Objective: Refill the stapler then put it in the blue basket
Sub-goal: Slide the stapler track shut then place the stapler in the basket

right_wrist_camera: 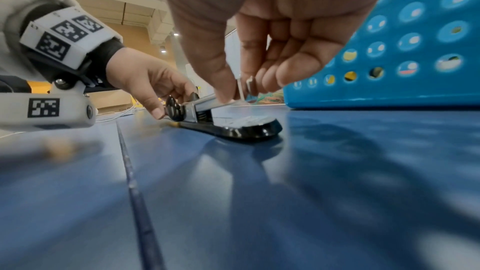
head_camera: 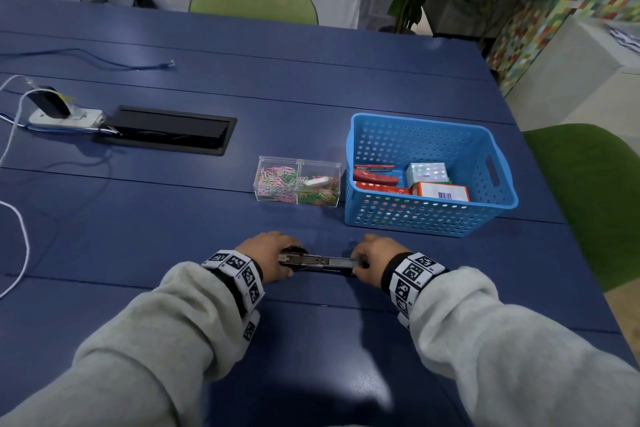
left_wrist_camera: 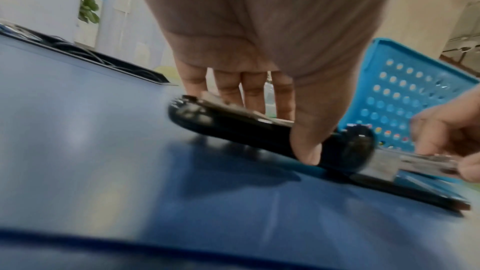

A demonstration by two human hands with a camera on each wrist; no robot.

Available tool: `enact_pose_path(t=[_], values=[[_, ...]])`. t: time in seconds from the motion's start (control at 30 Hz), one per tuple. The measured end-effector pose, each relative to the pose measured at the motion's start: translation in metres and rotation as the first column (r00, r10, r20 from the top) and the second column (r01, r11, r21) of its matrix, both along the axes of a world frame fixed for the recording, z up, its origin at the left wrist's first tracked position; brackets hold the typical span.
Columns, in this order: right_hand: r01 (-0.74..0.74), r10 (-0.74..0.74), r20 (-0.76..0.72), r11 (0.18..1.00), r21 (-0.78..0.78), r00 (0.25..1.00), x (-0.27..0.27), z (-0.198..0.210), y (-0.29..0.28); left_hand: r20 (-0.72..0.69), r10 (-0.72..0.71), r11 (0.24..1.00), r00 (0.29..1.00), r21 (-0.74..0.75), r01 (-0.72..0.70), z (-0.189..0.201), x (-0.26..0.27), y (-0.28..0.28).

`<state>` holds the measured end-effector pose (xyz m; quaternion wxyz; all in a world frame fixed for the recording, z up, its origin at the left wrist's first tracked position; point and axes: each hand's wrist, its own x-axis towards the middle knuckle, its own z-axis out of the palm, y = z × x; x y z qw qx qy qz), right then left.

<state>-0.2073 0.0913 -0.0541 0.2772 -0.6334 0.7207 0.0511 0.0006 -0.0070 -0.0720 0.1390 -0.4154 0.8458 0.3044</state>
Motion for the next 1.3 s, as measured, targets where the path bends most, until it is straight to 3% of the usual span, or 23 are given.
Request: enact_pose_path(t=[0.27, 0.5, 0.67, 0.77, 1.1, 1.3], values=[[0.074, -0.074, 0.022, 0.997, -0.034, 0.997, -0.017, -0.001, 0.008, 0.027, 0.132, 0.99, 0.991, -0.057, -0.13, 0.003, 0.034, -0.009], [0.144, -0.143, 0.046, 0.989, -0.037, 0.989, -0.023, -0.007, 0.016, -0.262, 0.137, 0.974, 0.955, -0.14, -0.178, 0.035, 0.015, -0.002], [0.212, -0.21, 0.082, 0.977, -0.027, 0.974, -0.026, -0.011, 0.019, -0.315, 0.129, 0.986, 0.94, -0.064, -0.157, 0.046, -0.017, 0.005], [0.218, -0.216, 0.08, 0.976, -0.007, 0.973, -0.026, -0.011, 0.019, -0.295, 0.106, 0.994, 0.95, 0.016, -0.106, 0.044, -0.035, 0.011], [0.225, -0.228, 0.06, 0.973, 0.053, 0.972, -0.026, -0.01, 0.019, -0.136, -0.118, 0.992, 0.984, 0.033, 0.123, 0.025, -0.082, 0.029], [0.289, -0.3, 0.187, 0.954, 0.085, 0.935, -0.03, -0.015, 0.025, -0.09, -0.193, 0.98, 0.977, 0.028, 0.196, 0.012, -0.089, 0.034]])
